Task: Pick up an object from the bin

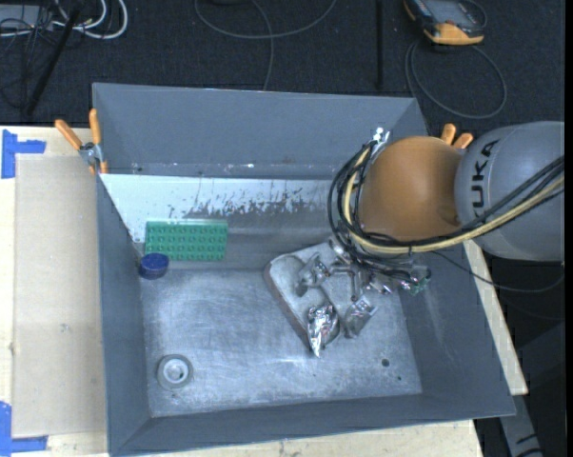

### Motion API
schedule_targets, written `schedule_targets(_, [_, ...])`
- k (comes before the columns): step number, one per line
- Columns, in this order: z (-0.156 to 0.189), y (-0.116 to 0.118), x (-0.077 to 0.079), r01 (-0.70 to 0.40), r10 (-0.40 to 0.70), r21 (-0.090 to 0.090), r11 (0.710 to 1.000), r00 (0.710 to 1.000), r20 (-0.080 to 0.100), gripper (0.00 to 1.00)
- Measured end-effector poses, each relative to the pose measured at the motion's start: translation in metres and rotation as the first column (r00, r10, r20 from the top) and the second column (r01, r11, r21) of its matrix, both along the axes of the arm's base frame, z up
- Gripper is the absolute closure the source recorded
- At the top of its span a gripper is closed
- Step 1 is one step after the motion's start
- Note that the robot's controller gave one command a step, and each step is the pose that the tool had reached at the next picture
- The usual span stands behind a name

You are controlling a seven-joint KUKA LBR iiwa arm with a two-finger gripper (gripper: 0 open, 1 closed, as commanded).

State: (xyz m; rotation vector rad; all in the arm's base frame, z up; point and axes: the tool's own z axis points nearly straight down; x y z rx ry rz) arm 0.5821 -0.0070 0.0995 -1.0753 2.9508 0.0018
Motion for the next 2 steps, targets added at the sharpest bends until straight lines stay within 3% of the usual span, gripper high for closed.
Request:
schedule_targets(1, [-0.026,-0.008,0.004,-0.255,0.255,0.002,0.967,0.967,-0.001,0.00])
schedule_targets(2, [-0.026,-0.026,-0.022,-0.180,0.180,0.001,0.984,0.984,0.012,0.00])
